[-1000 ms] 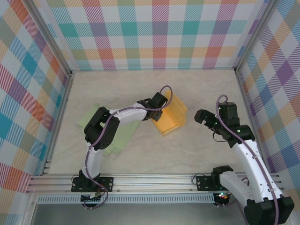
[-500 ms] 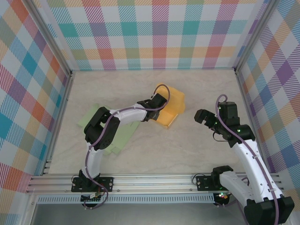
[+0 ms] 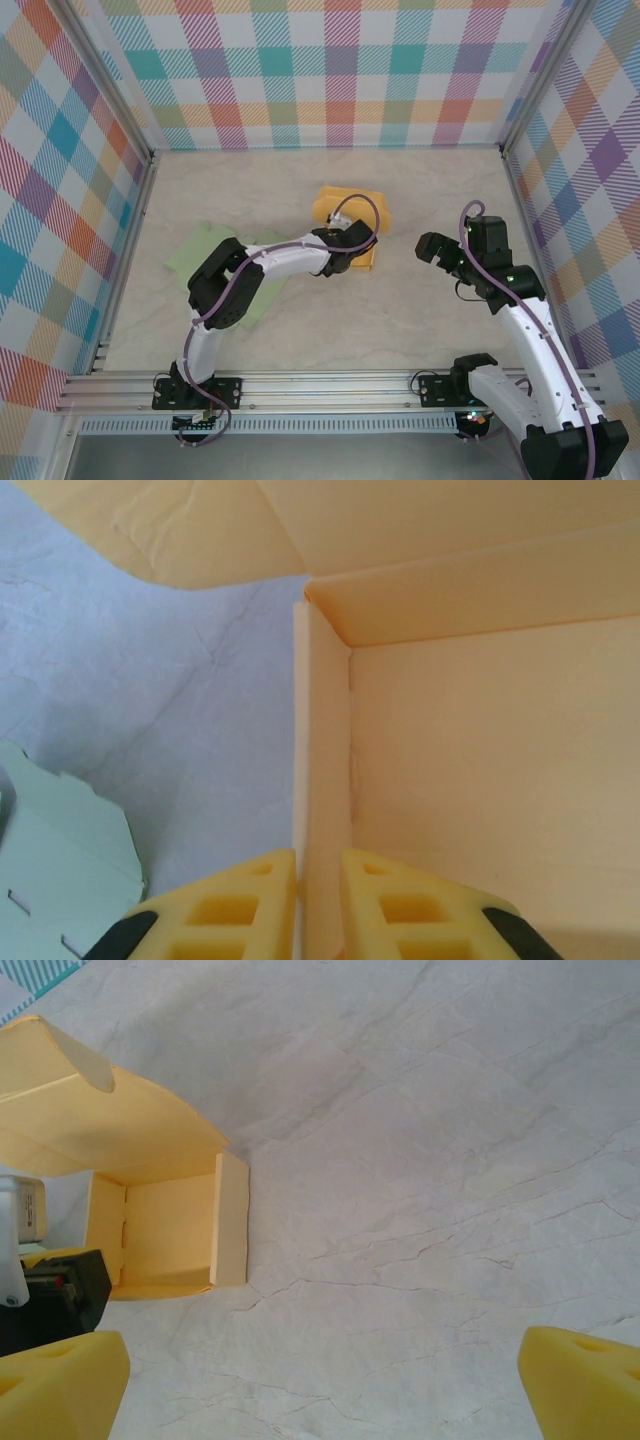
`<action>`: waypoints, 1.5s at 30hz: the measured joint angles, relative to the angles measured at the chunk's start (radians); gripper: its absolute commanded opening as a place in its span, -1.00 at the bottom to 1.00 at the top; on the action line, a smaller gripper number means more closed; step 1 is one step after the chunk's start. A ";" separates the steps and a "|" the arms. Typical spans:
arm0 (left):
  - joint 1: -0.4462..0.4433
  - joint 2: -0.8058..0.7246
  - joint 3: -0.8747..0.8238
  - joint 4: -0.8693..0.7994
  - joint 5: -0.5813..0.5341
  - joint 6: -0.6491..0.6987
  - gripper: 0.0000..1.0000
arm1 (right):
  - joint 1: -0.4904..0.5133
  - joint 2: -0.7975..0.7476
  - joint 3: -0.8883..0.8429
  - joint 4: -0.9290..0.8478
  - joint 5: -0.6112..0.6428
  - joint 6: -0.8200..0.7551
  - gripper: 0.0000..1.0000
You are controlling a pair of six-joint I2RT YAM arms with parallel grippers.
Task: Fold the paper box
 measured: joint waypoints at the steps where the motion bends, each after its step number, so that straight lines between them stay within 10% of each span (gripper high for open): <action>1: -0.006 0.000 0.000 -0.007 0.000 -0.014 -0.54 | 0.000 0.001 0.000 0.003 -0.001 -0.007 0.99; 11: -0.023 -0.122 -0.022 -0.037 0.018 -0.087 -0.15 | 0.000 0.030 0.006 0.030 -0.032 -0.067 0.99; 17: -0.005 -0.317 -0.076 0.042 0.043 -0.012 0.73 | 0.000 0.096 0.008 0.055 -0.044 -0.082 1.00; 30: 0.356 -0.340 -0.184 0.348 0.491 0.300 0.64 | 0.000 0.344 0.113 0.227 -0.193 -0.179 0.66; 45: 0.388 -0.161 -0.092 0.376 0.684 0.444 0.18 | 0.000 0.648 0.256 0.341 -0.323 -0.275 0.29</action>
